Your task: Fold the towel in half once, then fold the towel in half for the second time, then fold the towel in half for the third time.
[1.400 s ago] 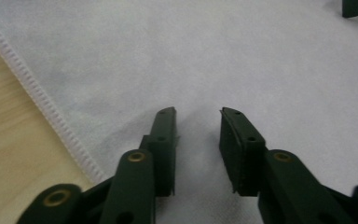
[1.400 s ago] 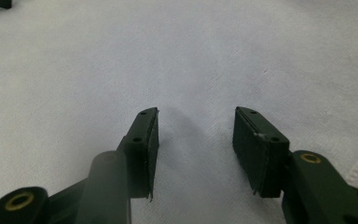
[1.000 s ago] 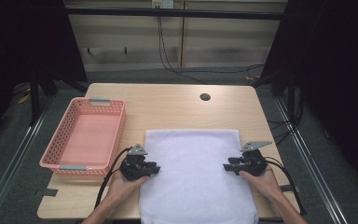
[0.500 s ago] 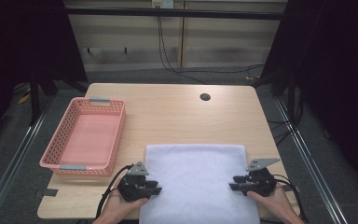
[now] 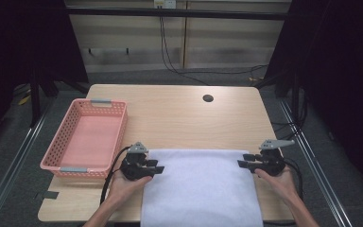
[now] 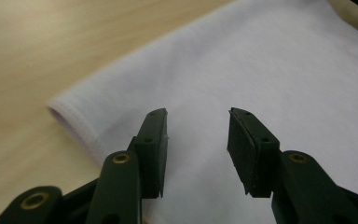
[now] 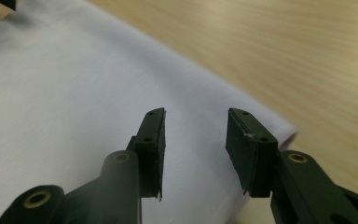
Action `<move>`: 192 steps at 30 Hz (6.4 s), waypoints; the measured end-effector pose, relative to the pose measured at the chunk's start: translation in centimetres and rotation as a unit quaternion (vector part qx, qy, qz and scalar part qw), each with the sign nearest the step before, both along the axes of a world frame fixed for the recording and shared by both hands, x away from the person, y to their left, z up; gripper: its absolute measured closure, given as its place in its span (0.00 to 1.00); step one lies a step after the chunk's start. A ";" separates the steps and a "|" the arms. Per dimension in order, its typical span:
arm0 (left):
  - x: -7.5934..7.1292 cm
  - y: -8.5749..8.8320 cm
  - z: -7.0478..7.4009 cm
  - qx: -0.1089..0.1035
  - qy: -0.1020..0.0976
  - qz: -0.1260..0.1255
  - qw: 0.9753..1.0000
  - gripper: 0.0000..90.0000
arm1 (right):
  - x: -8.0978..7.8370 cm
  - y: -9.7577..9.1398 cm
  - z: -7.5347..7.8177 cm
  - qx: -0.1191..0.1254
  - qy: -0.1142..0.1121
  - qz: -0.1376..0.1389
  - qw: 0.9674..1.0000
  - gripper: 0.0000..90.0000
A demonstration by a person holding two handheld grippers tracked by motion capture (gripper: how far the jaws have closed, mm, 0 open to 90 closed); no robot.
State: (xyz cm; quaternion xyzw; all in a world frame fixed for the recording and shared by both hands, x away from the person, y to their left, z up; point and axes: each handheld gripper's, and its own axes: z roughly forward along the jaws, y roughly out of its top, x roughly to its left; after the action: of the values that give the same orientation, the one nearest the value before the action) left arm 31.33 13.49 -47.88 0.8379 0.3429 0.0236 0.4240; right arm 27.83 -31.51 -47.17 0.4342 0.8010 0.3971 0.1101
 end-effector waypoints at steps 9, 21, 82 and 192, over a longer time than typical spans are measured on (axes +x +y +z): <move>2.4 0.3 0.0 -0.017 -0.003 0.037 0.999 0.60 | 4.3 -1.5 -1.1 -0.006 0.006 -0.027 1.000 0.60; 4.1 0.1 -1.6 0.022 0.003 0.055 0.998 0.48 | 4.2 -1.5 -2.9 -0.024 0.031 -0.013 0.999 0.75; 9.5 -0.7 8.1 -0.071 -0.072 0.040 0.994 0.95 | 8.6 -4.0 6.8 0.067 -0.066 -0.042 0.995 0.95; 4.2 -0.6 0.1 -0.016 -0.009 0.028 0.999 0.61 | -5.0 16.9 0.3 0.025 0.013 0.230 0.973 0.56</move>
State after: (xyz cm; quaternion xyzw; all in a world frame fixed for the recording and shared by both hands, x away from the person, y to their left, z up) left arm 35.53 12.86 -47.76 0.8206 0.3630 0.0374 0.4397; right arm 22.83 -14.65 -46.87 0.2460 0.8707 0.4259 -0.0060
